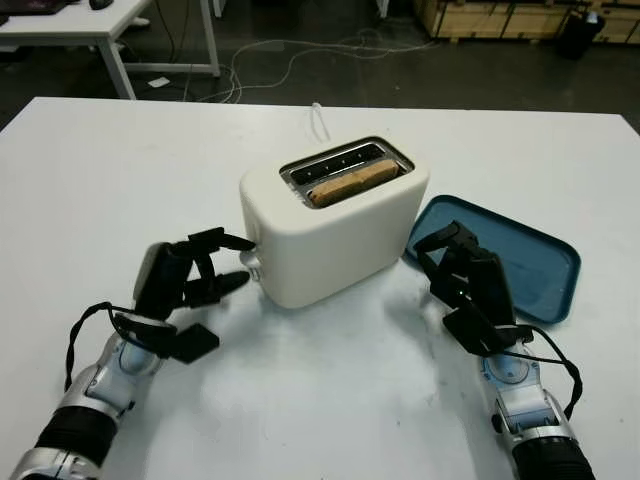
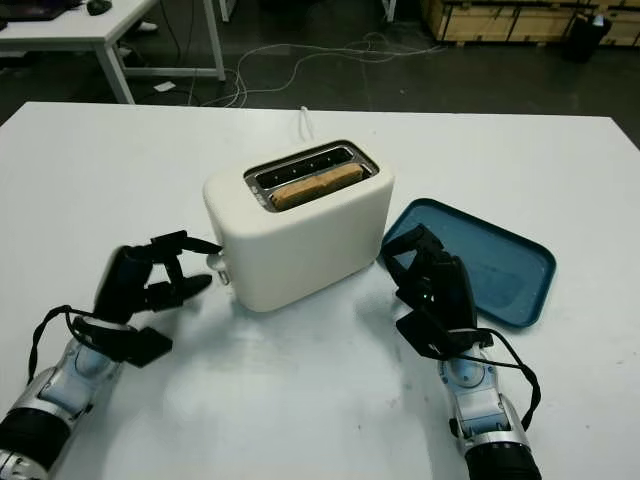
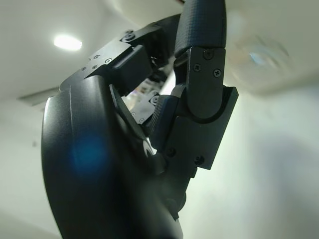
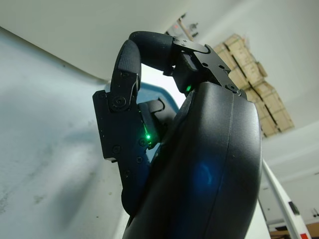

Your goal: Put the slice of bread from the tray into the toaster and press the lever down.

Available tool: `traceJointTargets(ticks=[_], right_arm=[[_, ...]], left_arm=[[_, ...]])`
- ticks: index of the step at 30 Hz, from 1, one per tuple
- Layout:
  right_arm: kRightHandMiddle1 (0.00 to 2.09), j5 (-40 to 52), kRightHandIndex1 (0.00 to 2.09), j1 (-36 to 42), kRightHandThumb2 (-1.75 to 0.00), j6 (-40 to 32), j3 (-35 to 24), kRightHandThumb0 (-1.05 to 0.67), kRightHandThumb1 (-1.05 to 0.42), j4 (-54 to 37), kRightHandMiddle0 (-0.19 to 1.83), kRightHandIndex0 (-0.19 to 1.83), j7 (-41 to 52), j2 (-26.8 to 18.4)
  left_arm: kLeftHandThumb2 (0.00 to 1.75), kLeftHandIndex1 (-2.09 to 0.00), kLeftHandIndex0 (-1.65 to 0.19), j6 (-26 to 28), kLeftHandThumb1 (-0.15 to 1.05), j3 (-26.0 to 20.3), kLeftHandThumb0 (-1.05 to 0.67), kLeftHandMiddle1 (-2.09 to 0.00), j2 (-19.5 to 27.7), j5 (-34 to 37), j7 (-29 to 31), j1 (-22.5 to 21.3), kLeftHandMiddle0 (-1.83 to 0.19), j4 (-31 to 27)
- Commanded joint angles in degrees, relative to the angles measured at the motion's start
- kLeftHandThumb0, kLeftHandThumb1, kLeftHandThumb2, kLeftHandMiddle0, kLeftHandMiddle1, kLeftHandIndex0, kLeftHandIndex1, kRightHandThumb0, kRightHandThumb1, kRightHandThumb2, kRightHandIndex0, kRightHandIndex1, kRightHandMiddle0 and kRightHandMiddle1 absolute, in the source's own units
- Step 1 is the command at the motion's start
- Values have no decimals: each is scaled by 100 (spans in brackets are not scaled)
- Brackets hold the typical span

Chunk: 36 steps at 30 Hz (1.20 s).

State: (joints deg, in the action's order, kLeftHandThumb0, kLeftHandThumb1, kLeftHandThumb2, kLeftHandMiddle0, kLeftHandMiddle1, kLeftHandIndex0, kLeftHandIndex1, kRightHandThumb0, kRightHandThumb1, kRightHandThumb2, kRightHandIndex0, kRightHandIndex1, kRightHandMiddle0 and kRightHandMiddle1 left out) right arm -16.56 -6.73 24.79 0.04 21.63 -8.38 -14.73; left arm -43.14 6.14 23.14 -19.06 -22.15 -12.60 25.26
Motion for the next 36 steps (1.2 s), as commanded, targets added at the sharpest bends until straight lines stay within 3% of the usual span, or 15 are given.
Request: traceJointTargets(ticks=[1, 4, 9, 13, 17, 22, 29, 31, 36], right_arm=[[175, 53, 175, -97, -47, 193, -23, -46, -92, 70, 54, 87, -79, 16], [175, 179, 175, -115, -47, 177, -65, -46, -92, 71, 53, 85, -69, 97], [175, 588, 175, -138, -45, -123, -242, -51, -92, -151, 53, 83, 49, 265], [175, 807, 175, -212, -44, -210, -379, -50, -92, -251, 54, 83, 79, 282], [171, 1268, 175, -311, -42, -269, -586, -48, -92, -298, 56, 85, 217, 380], [163, 1753, 175, -461, -40, -402, -802, -45, -92, -344, 64, 91, 339, 555], [158, 1885, 175, -593, -38, -700, -857, -42, -92, -581, 65, 93, 359, 651], [147, 1841, 175, -604, -37, -837, -831, -42, -92, -684, 67, 93, 355, 662], [165, 1714, 175, -564, -37, -1146, -720, -40, -92, -947, 64, 93, 353, 698]], left_arm=[[43, -87, -91, 226, 92, -328, -94, -174, -233, 318, -53, -61, -95, -274], [38, -121, -76, 600, 92, -684, -95, -174, -518, 655, 8, -161, -92, -464], [30, -143, -68, 1210, 92, -985, -95, -174, -791, 748, 61, -274, -90, -578], [26, -149, -74, 1390, 92, -1069, -96, -173, -1020, 866, 162, -246, -91, -578], [29, -153, -88, 1386, 92, -1119, -96, -165, -1208, 669, -52, -219, -110, -487], [31, -163, -99, 1508, 92, -1149, -97, -172, -1483, 648, -224, -207, -125, -360], [36, -174, -111, 1532, 92, -1059, -94, -175, -1590, 690, 45, -263, -133, -66], [37, -174, -112, 1545, 92, -1035, -94, -175, -1594, 651, 72, -261, -133, -50], [38, -175, -115, 1604, 92, -1020, -95, -175, -1627, 707, 174, -239, -136, -74]])
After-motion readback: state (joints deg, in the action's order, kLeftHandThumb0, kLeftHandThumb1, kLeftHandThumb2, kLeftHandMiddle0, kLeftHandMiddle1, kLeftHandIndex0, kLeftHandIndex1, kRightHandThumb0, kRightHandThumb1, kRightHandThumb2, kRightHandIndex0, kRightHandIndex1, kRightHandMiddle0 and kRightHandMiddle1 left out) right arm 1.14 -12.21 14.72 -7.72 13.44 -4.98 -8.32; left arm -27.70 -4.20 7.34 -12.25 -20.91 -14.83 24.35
